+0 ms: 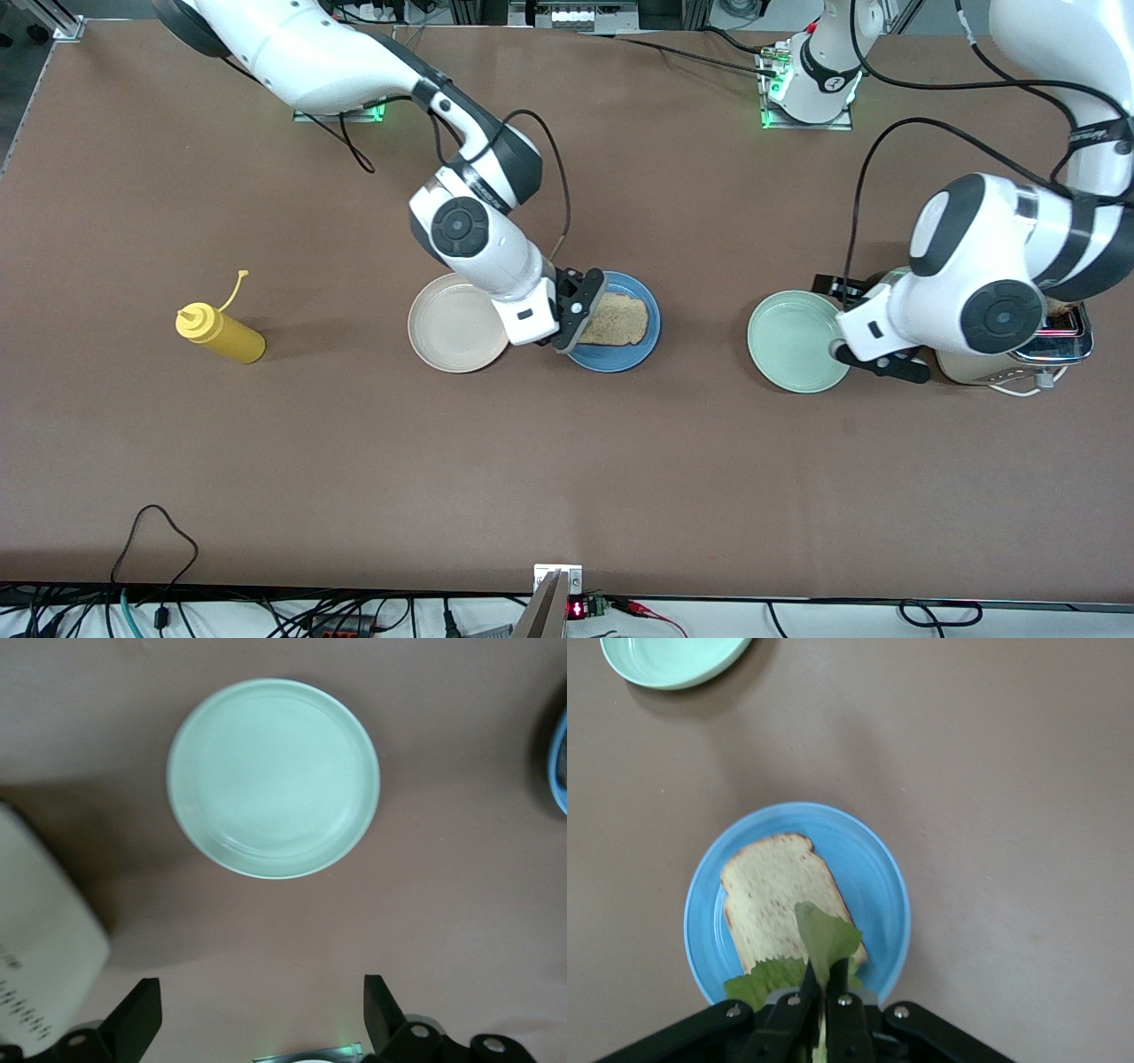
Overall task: Make sandwich in blue plate with both arms
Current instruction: 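Place the lettuce on the bread while the left gripper withdraws, then move the right gripper to the yellow bottle and grasp it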
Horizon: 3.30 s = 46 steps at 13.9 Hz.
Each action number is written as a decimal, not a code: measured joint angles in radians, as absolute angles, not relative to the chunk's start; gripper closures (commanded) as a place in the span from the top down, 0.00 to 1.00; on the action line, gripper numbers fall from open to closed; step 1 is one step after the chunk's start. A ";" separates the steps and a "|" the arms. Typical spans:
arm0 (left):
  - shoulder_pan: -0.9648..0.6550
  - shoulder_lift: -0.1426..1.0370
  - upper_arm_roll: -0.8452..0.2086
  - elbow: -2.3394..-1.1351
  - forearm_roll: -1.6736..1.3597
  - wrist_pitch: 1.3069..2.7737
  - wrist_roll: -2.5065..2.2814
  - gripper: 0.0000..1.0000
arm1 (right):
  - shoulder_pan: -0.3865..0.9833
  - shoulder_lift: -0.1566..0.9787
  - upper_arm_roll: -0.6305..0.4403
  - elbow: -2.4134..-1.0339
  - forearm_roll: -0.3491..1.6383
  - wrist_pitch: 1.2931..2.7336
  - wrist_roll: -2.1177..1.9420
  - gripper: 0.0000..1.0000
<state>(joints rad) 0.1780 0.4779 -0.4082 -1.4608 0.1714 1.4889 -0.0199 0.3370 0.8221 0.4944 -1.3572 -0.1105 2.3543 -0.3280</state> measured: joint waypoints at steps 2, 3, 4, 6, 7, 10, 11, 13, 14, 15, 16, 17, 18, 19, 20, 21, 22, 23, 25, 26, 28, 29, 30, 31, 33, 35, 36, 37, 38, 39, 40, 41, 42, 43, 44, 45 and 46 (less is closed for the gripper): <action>0.203 0.475 -0.407 -1.430 0.183 1.488 -0.021 1.00 | 0.365 0.852 0.482 -1.357 -0.111 2.403 -0.319 0.00; 0.215 0.475 -0.406 -1.422 0.184 1.487 -0.021 1.00 | 0.382 0.863 0.468 -1.357 -0.111 2.431 -0.315 0.00; 0.225 0.475 -0.406 -1.418 0.184 1.486 -0.020 1.00 | 0.401 0.872 0.453 -1.357 -0.111 2.460 -0.309 0.00; 0.230 0.474 -0.406 -1.416 0.184 1.479 -0.020 1.00 | 0.447 0.889 0.417 -1.356 -0.111 2.515 -0.295 0.00; 0.230 0.473 -0.407 -1.415 0.184 1.476 -0.021 1.00 | 0.465 0.898 0.406 -1.352 -0.111 2.533 -0.284 0.08; 0.229 0.463 -0.407 -1.413 0.184 1.472 -0.021 1.00 | 0.502 0.908 0.371 -1.344 -0.111 2.546 -0.272 1.00; 0.229 0.463 -0.407 -1.413 0.184 1.472 -0.021 1.00 | 0.502 0.908 0.368 -1.342 -0.111 2.546 -0.272 1.00; 0.229 0.463 -0.407 -1.413 0.184 1.467 -0.021 1.00 | 0.500 0.907 0.363 -1.329 -0.113 2.546 -0.272 1.00; 0.229 0.463 -0.408 -1.413 0.184 1.466 -0.021 1.00 | 0.498 0.905 0.361 -1.321 -0.117 2.546 -0.272 1.00; 0.229 0.463 -0.408 -1.413 0.184 1.466 -0.021 1.00 | 0.496 0.899 0.357 -1.314 -0.121 2.545 -0.272 1.00; 0.232 0.463 -0.407 -1.412 0.184 1.466 -0.023 1.00 | 0.492 0.888 0.352 -1.308 -0.121 2.538 -0.272 1.00; 0.237 0.463 -0.407 -1.411 0.184 1.466 -0.025 1.00 | 0.486 0.870 0.351 -1.303 -0.121 2.518 -0.272 1.00; 0.245 0.463 -0.406 -1.409 0.184 1.466 -0.025 1.00 | 0.478 0.847 0.349 -1.298 -0.121 2.482 -0.272 1.00; 0.253 0.463 -0.406 -1.408 0.184 1.466 -0.025 1.00 | 0.467 0.815 0.346 -1.293 -0.122 2.428 -0.272 1.00; 0.259 0.463 -0.406 -1.408 0.184 1.466 -0.025 1.00 | 0.452 0.776 0.340 -1.289 -0.122 2.361 -0.272 1.00; 0.261 0.463 -0.406 -1.407 0.184 1.466 -0.025 1.00 | 0.428 0.734 0.334 -1.286 -0.122 2.289 -0.272 1.00; 0.261 0.463 -0.406 -1.407 0.184 1.466 -0.025 1.00 | 0.394 0.692 0.329 -1.284 -0.122 2.219 -0.272 1.00; 0.261 0.463 -0.407 -1.407 0.184 1.466 -0.025 1.00 | 0.352 0.653 0.326 -1.284 -0.122 2.151 -0.276 1.00; 0.260 0.463 -0.407 -1.407 0.208 1.466 -0.025 1.00 | 0.260 0.585 0.325 -1.284 -0.122 2.034 -0.307 1.00; 0.260 0.463 -0.408 -1.407 0.221 1.466 -0.025 1.00 | 0.216 0.559 0.325 -1.285 -0.119 1.992 -0.324 1.00; 0.259 0.463 -0.410 -1.407 0.228 1.466 -0.025 1.00 | 0.124 0.521 0.324 -1.290 -0.052 1.922 -0.389 1.00; 0.258 0.463 -0.411 -1.407 0.229 1.466 -0.025 1.00 | 0.074 0.505 0.324 -1.293 0.013 1.891 -0.460 1.00; 0.258 0.463 -0.411 -1.407 0.229 1.466 -0.025 1.00 | 0.024 0.493 0.323 -1.297 0.070 1.862 -0.536 1.00; 0.257 0.463 -0.412 -1.407 0.229 1.466 -0.025 1.00 | -0.029 0.480 0.323 -1.304 0.118 1.836 -0.608 1.00; 0.257 0.463 -0.412 -1.407 0.229 1.466 -0.024 1.00 | -0.142 0.459 0.322 -1.334 0.227 1.804 -0.751 1.00; 0.257 0.463 -0.413 -1.407 0.229 1.466 -0.024 1.00 | -0.257 0.445 0.321 -1.380 0.343 1.788 -0.908 1.00; 0.257 0.463 -0.413 -1.407 0.229 1.466 -0.024 1.00 | -0.313 0.442 0.321 -1.403 0.397 1.781 -1.003 1.00; 0.257 0.463 -0.413 -1.407 0.229 1.467 -0.024 1.00 | -0.367 0.440 0.321 -1.427 0.453 1.766 -1.098 1.00; 0.257 0.463 -0.413 -1.407 0.230 1.471 -0.024 1.00 | -0.420 0.440 0.321 -1.450 0.503 1.742 -1.190 1.00; 0.257 0.463 -0.413 -1.407 0.230 1.476 -0.024 1.00 | -0.469 0.440 0.320 -1.471 0.541 1.715 -1.278 1.00; 0.258 0.463 -0.412 -1.407 0.230 1.479 -0.024 1.00 | -0.517 0.440 0.320 -1.491 0.575 1.686 -1.364 1.00; 0.258 0.463 -0.412 -1.406 0.230 1.481 -0.024 1.00 | -0.562 0.440 0.320 -1.510 0.605 1.660 -1.446 1.00; 0.259 0.463 -0.411 -1.405 0.230 1.483 -0.024 1.00 | -0.604 0.441 0.319 -1.531 0.633 1.638 -1.528 1.00; 0.261 0.463 -0.409 -1.403 0.231 1.484 -0.024 1.00 | -0.644 0.447 0.318 -1.553 0.657 1.621 -1.613 1.00; 0.264 0.463 -0.407 -1.400 0.233 1.484 -0.024 1.00 | -0.683 0.463 0.317 -1.572 0.676 1.603 -1.692 1.00; 0.272 0.463 -0.405 -1.399 0.234 1.485 -0.024 1.00 | -0.718 0.491 0.317 -1.587 0.694 1.584 -1.769 1.00; 0.282 0.463 -0.405 -1.398 0.234 1.485 -0.024 1.00 | -0.748 0.528 0.317 -1.594 0.704 1.576 -1.852 1.00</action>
